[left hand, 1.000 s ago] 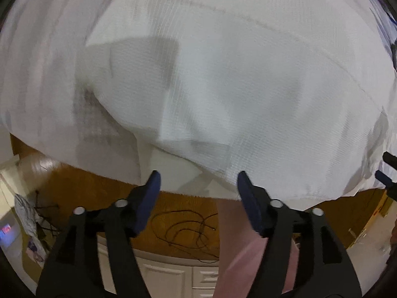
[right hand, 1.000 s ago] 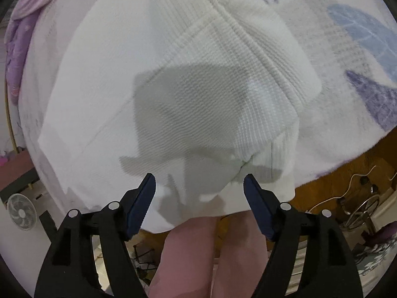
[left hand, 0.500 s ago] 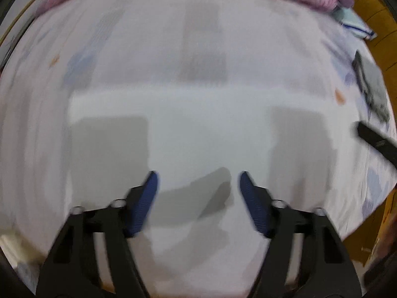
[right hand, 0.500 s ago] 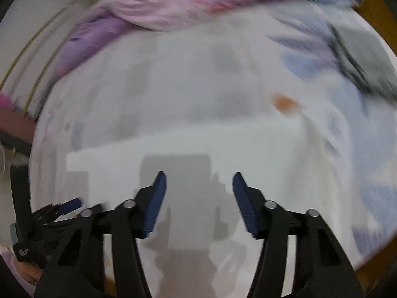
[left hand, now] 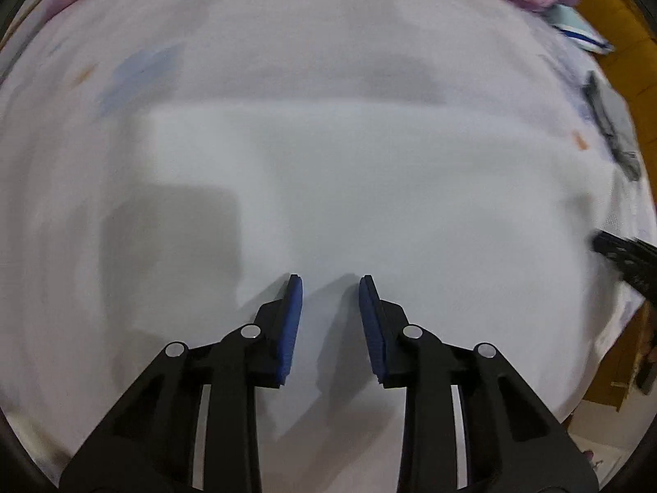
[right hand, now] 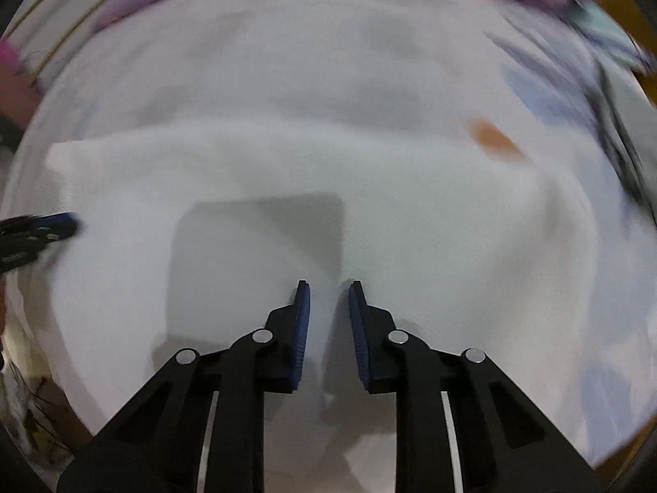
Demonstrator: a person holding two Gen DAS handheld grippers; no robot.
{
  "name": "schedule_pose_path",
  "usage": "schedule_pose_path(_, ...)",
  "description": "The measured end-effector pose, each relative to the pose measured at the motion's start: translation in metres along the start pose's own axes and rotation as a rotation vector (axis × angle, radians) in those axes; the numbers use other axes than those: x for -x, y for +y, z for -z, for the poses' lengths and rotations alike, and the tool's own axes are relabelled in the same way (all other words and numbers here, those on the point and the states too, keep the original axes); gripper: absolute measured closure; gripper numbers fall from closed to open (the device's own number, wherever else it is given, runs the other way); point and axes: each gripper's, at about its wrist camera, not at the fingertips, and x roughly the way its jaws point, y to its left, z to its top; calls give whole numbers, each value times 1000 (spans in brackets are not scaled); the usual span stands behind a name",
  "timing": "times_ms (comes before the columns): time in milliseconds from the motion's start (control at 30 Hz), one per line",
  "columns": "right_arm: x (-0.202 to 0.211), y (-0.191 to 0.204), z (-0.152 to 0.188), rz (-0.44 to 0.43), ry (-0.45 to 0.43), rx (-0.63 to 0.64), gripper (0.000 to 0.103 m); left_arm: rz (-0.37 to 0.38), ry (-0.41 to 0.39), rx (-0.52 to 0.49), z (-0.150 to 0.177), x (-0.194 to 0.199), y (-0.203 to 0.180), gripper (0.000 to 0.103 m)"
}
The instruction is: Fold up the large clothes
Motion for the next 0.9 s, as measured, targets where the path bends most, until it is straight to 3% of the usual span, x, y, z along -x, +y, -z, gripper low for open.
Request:
schedule_pose_path(33,3,-19,11,23,54,-53,85,-34,29,26,9,6,10,73)
schedule_pose_path(100,17,-32,16,16,75,-126,86,-66,58,50,18,15,15,73)
schedule_pose_path(133,23,-32,16,18,74,-140,82,-127,73,58,21,23,13,72)
schedule_pose_path(167,34,-26,12,-16,47,-145,81,-121,68,74,22,27,10,72)
schedule_pose_path(267,49,6,2,-141,-27,-114,81,22,3,117,19,34,-17,72)
schedule_pose_path(333,40,44,-6,-246,-19,-73,81,61,46,73,15,14,-51,69)
schedule_pose_path(400,26,66,0,-262,26,-35,81,2,98,42,26,-10,-74,60)
schedule_pose_path(467,14,84,26,-263,75,-29,80,-48,52,46,44,-14,-85,60)
schedule_pose_path(567,16,75,87,-288,106,-56,80,-25,76,38,79,-12,-88,60)
schedule_pose_path(633,23,62,114,-309,117,-44,80,29,158,63,104,-15,-79,59)
schedule_pose_path(700,21,51,129,-333,209,-42,80,28,204,70,120,-14,-75,57)
schedule_pose_path(767,25,44,133,-350,281,-44,80,-10,272,60,125,-14,-78,57)
schedule_pose_path(833,39,36,132,-357,294,-8,80,-7,268,72,121,-5,-80,57)
schedule_pose_path(867,42,32,126,-354,291,-2,77,1,257,80,118,0,-81,56)
schedule_pose_path(900,46,27,121,-353,290,-9,68,10,246,88,112,5,-81,55)
